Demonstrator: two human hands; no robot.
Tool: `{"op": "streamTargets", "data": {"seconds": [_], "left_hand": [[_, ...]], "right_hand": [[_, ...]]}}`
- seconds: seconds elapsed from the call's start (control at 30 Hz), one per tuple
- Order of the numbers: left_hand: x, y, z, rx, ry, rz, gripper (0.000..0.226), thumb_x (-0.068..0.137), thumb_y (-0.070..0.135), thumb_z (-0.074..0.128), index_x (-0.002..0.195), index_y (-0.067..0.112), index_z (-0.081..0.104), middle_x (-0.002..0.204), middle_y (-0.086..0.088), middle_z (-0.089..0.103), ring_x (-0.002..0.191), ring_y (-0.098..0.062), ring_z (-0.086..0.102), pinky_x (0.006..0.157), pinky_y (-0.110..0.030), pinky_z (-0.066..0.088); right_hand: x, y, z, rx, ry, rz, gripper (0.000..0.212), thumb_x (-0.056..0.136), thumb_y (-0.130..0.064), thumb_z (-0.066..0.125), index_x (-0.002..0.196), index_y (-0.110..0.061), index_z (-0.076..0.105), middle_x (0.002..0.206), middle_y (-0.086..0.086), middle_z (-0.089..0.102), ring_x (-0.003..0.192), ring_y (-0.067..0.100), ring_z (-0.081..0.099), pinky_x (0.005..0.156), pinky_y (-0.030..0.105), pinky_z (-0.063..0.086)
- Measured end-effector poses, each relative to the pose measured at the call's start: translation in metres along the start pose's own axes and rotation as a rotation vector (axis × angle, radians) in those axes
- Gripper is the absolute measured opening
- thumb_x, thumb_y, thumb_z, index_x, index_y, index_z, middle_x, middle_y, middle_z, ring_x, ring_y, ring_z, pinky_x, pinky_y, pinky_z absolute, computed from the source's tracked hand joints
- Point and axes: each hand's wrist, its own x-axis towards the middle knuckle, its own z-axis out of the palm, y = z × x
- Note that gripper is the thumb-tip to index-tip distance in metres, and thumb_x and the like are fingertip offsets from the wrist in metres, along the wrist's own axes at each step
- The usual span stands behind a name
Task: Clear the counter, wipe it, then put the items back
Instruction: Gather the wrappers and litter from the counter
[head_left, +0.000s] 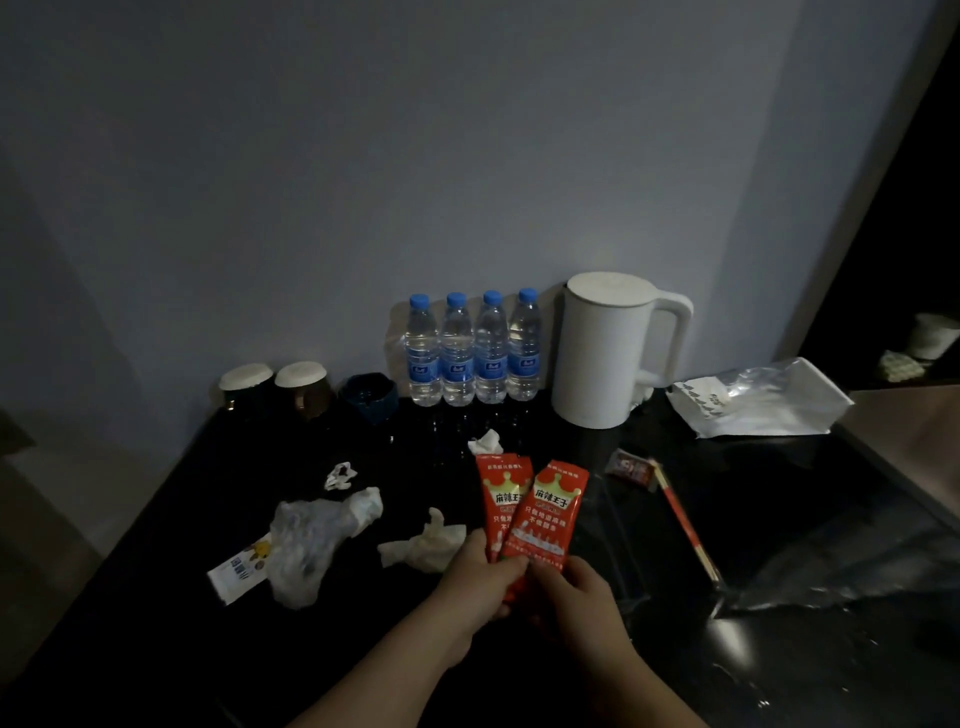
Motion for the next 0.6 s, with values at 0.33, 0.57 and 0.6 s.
{"op": "streamTargets", "data": {"seconds": [0.33,0.57,0.6], "left_hand": [[0.009,0.028,0.088,0.021,0.057,0.034,0.022,0.094,0.019,0.055,0.114,0.023,0.049,0.105,0.003,0.060,0.090,-0.010,0.058,0.064,-0.020,0.045],[0.004,0.035,0.260,0.064,-0.049,-0.002,0.021,0.095,0.016,0.053,0.115,0.021,0.052,0.108,0.000,0.062,0.092,-0.013,0.061,0.064,-0.020,0.046],[0.002,0.035,0.287,0.069,-0.068,-0.015,0.021,0.095,0.017,0.053,0.115,0.022,0.052,0.109,-0.001,0.061,0.094,-0.014,0.061,0.066,-0.020,0.047]], "right_hand": [[0.003,-0.012,-0.098,0.085,0.020,0.053,0.016,0.093,-0.021,0.054,0.107,-0.013,0.058,0.101,0.010,0.067,0.081,0.021,0.067,0.063,0.028,0.051],[-0.026,0.001,-0.260,0.083,0.210,0.009,0.017,0.092,-0.019,0.058,0.098,-0.004,0.060,0.080,0.010,0.065,0.055,0.012,0.056,0.045,0.019,0.042],[-0.032,0.003,-0.286,0.079,0.235,0.010,0.016,0.091,-0.018,0.059,0.096,-0.003,0.060,0.076,0.009,0.064,0.053,0.012,0.055,0.043,0.018,0.040]]}}
